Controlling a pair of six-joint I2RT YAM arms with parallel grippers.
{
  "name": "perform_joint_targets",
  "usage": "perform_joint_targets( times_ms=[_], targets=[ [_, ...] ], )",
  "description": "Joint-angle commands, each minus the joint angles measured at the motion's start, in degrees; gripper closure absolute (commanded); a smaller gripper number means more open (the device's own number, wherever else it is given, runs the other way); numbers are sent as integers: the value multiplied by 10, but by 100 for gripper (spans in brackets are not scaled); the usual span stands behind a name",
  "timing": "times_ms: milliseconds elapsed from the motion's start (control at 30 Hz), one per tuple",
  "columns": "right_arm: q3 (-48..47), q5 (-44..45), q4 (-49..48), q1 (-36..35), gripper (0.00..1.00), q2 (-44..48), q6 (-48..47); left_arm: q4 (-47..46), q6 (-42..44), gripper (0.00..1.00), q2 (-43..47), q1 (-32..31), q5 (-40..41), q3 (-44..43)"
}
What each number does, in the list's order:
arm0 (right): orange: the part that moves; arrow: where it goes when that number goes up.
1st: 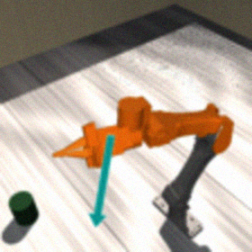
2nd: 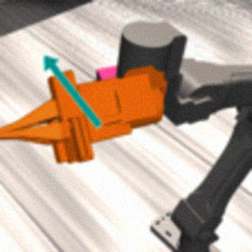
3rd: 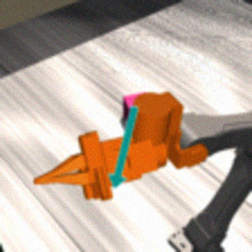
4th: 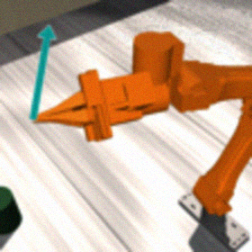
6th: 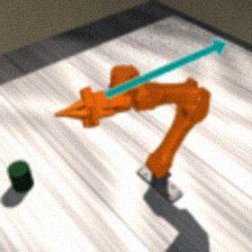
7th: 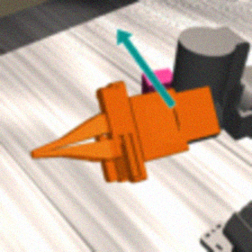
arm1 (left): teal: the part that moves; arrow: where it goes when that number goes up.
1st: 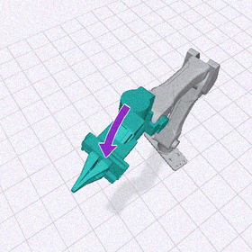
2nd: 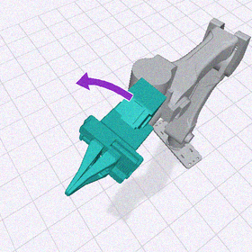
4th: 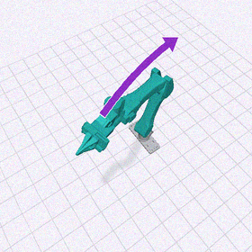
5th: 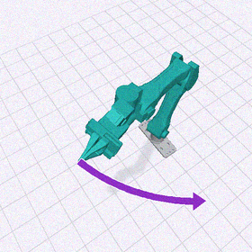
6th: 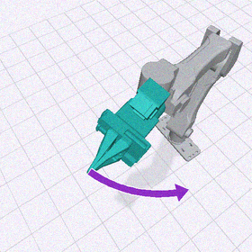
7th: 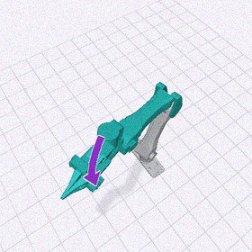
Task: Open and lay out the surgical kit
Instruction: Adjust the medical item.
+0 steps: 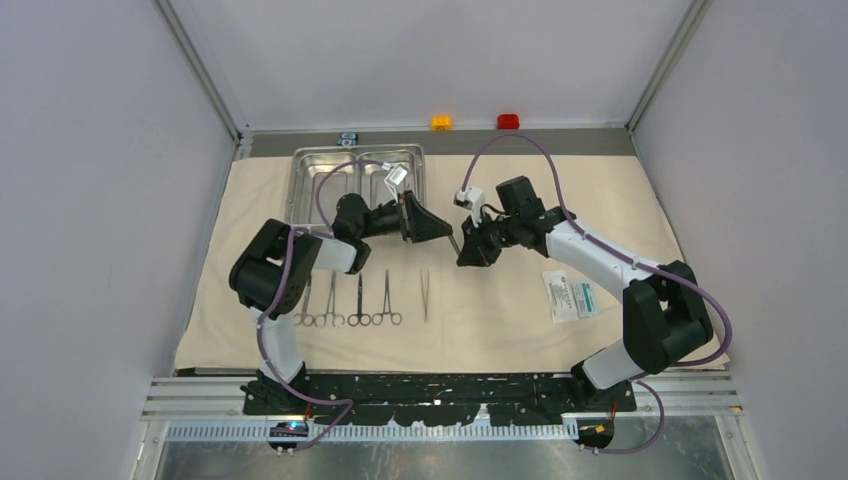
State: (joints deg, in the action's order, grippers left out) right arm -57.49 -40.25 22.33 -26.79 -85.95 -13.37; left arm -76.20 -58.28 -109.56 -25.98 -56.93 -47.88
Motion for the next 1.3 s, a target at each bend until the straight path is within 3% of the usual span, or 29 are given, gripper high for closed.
perform_joint_targets(
  times_ms=[0,167,367,567,800,1067,1267],
  targets=[
    [-31,95,-34,0,93,25,51,99,45,64,57,0,73,-25],
    [-36,153,-38,-13,97,23,68,229,80,60,72,-5,145,-53],
    [-50,223,-35,-27,100,12,94,297,84,52,57,-20,178,-81],
    [-52,243,-36,-33,100,8,108,342,85,51,43,-29,198,-101],
    [-60,260,-29,-37,99,-12,119,403,108,65,37,-40,203,-129],
    [-67,277,-23,-40,99,-24,121,419,107,67,23,-50,202,-142],
    [-67,281,-22,-40,99,-26,121,431,116,76,25,-51,205,-144]
  ],
)
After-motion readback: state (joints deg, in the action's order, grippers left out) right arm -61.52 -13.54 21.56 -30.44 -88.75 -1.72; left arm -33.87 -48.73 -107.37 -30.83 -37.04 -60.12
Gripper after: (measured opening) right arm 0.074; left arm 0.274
